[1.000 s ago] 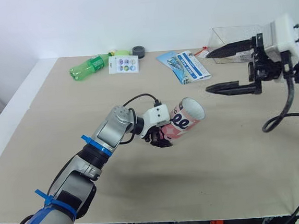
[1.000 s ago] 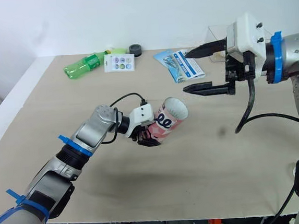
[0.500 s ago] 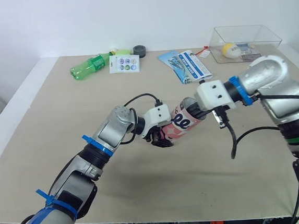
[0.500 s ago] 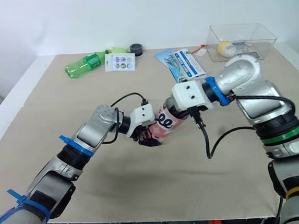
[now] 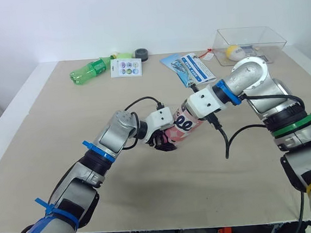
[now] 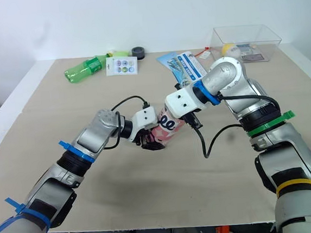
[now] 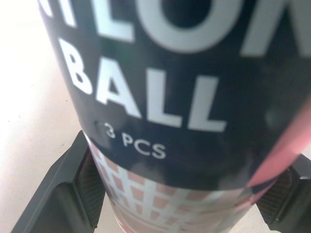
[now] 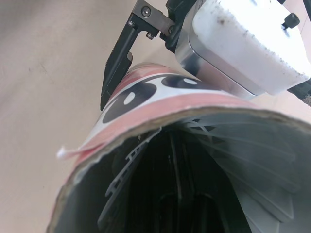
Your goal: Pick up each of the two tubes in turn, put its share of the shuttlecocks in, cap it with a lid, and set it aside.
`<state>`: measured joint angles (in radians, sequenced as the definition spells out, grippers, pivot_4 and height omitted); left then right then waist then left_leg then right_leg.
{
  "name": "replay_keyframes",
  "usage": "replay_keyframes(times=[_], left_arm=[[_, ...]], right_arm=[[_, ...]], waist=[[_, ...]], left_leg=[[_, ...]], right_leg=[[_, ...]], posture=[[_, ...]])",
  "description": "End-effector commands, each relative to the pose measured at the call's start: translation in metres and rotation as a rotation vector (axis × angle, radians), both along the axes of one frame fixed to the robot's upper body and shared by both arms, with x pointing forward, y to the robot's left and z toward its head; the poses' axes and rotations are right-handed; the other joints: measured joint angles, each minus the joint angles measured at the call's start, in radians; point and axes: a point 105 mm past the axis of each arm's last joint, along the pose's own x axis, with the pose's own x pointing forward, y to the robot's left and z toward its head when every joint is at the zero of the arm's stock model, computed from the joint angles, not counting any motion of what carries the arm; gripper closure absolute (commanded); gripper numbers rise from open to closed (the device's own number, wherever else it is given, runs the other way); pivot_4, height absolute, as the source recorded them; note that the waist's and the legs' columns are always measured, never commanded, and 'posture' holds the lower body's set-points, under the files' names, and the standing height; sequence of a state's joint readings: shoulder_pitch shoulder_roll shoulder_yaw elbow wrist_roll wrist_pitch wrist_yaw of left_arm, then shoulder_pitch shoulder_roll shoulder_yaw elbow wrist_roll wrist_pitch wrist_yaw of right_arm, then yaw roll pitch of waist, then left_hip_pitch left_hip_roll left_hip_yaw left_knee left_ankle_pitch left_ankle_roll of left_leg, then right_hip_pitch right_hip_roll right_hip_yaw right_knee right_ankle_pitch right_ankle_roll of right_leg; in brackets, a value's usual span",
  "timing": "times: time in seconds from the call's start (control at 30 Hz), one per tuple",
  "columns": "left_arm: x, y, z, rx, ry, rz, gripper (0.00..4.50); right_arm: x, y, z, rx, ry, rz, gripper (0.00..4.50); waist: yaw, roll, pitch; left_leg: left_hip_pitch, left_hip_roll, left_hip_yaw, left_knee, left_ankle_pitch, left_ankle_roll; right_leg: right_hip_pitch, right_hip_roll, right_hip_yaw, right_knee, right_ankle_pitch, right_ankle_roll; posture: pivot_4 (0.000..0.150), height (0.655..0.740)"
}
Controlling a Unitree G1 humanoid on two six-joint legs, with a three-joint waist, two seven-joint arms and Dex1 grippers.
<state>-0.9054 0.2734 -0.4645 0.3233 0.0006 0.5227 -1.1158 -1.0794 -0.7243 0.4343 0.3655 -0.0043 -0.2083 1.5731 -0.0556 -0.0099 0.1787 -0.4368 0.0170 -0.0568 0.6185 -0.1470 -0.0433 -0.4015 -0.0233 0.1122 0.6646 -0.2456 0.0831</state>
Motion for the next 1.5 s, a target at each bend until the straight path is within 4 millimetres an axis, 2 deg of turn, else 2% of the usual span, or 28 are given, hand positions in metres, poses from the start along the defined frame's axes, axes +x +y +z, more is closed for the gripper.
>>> replay_keyframes(times=[0.03,0.23,0.4,0.5,0.67,0.7,0.77,0.83,0.93,1.07,1.17,1.27,1.37,1.5], left_arm=[[-0.006,-0.007,0.005,-0.017,-0.025,-0.04,0.86],[-0.007,-0.006,0.003,-0.014,-0.017,-0.04,0.86],[-0.008,-0.005,0.003,-0.012,-0.017,-0.04,0.86],[-0.006,-0.005,0.003,-0.02,-0.016,-0.028,0.86],[-0.005,0.0,-0.003,-0.054,-0.022,-0.007,0.86],[-0.005,0.0,-0.003,-0.081,-0.032,-0.006,0.86],[-0.006,-0.003,0.002,-0.175,-0.047,-0.007,0.86],[-0.008,-0.005,0.008,-0.275,-0.046,0.0,0.86],[-0.011,-0.008,0.021,-0.467,-0.07,0.023,0.86],[-0.012,-0.009,0.026,-0.608,-0.083,0.062,0.86],[-0.014,-0.01,0.018,-0.649,-0.122,0.079,0.86],[-0.023,-0.016,0.002,-0.599,-0.136,0.041,0.86],[-0.028,-0.022,-0.001,-0.585,-0.161,0.02,0.86],[-0.031,-0.028,-0.002,-0.586,-0.166,0.025,0.86]], right_arm=[[-0.006,0.004,0.021,0.022,-0.017,0.047,4.44],[-0.018,-0.013,0.067,0.168,-0.004,-0.005,4.44],[-0.025,-0.027,0.084,0.234,0.015,-0.045,4.44],[-0.032,-0.048,0.101,0.381,0.06,-0.133,4.44],[-0.03,-0.073,0.111,0.716,0.112,-0.29,4.44],[-0.026,-0.083,0.11,0.802,0.114,-0.352,4.44],[-0.021,-0.103,0.099,0.918,0.114,-0.469,3.86],[-0.023,-0.112,0.085,0.95,0.118,-0.532,3.39],[-0.032,-0.117,0.062,0.987,0.16,-0.603,1.98],[-0.04,-0.12,0.044,0.987,0.188,-0.662,0.11],[-0.045,-0.126,0.027,0.974,0.239,-0.736,0.05],[-0.049,-0.136,0.01,0.893,0.306,-0.825,0.05],[-0.054,-0.153,0.003,0.82,0.364,-0.921,0.05],[-0.063,-0.189,0.0,0.718,0.388,-1.087,0.05]], waist=[[0.0,0.0,0.0],[0.002,0.0,0.0],[0.006,0.0,0.0],[0.008,0.0,0.001],[0.009,-0.002,0.001],[0.009,-0.002,0.001],[0.01,-0.002,0.001],[0.011,-0.001,0.001],[0.011,-0.001,0.001],[0.01,-0.001,0.001],[0.009,-0.001,0.001],[0.008,-0.001,0.001],[0.009,-0.001,0.001],[0.009,-0.001,0.001]], left_leg=[[0.0,0.0,0.0,0.0,0.0,0.0],[-0.002,-0.001,0.0,-0.001,0.0,0.0],[-0.002,-0.001,-0.001,-0.002,-0.001,-0.001],[-0.002,-0.001,-0.001,-0.002,-0.001,-0.001],[-0.003,-0.002,-0.002,-0.001,-0.002,-0.001],[-0.003,-0.002,-0.002,-0.001,-0.002,-0.001],[-0.002,-0.002,-0.002,-0.001,-0.002,-0.001],[-0.002,-0.002,-0.002,-0.001,-0.002,-0.001],[-0.003,-0.003,-0.002,0.0,-0.001,-0.001],[-0.003,-0.003,-0.001,0.0,-0.001,-0.001],[-0.001,-0.003,-0.001,0.001,-0.001,0.0],[0.0,-0.002,0.0,0.001,0.0,0.0],[-0.001,-0.003,0.0,0.002,0.0,0.001],[-0.001,-0.003,0.001,0.003,0.0,0.001]], right_leg=[[0.0,0.0,0.0,0.0,0.0,0.0],[-0.001,-0.001,0.0,0.0,-0.003,0.001],[-0.001,-0.001,0.0,0.0,-0.005,0.001],[-0.001,-0.001,0.0,0.0,-0.005,0.001],[0.0,-0.003,0.0,0.0,-0.006,0.0],[0.0,-0.002,-0.001,0.0,-0.006,0.0],[0.0,-0.002,0.0,0.001,-0.005,-0.001],[0.0,-0.003,0.0,0.001,-0.005,0.0],[-0.001,-0.003,0.0,0.002,-0.005,0.0],[-0.001,-0.003,0.001,0.002,-0.004,0.002],[0.0,-0.002,0.001,0.002,-0.003,0.003],[0.001,-0.002,0.001,0.001,-0.003,0.002],[0.001,-0.003,0.002,0.001,-0.004,0.0],[0.001,-0.003,0.003,0.0,-0.004,0.0]], posture=[[0.15,0.74],[0.15,0.74],[0.15,0.74],[0.15,0.74],[0.15,0.74],[0.15,0.74],[0.15,0.74],[0.15,0.74],[0.15,0.74],[0.15,0.74],[0.15,0.74],[0.15,0.74],[0.15,0.74],[0.15,0.74]])
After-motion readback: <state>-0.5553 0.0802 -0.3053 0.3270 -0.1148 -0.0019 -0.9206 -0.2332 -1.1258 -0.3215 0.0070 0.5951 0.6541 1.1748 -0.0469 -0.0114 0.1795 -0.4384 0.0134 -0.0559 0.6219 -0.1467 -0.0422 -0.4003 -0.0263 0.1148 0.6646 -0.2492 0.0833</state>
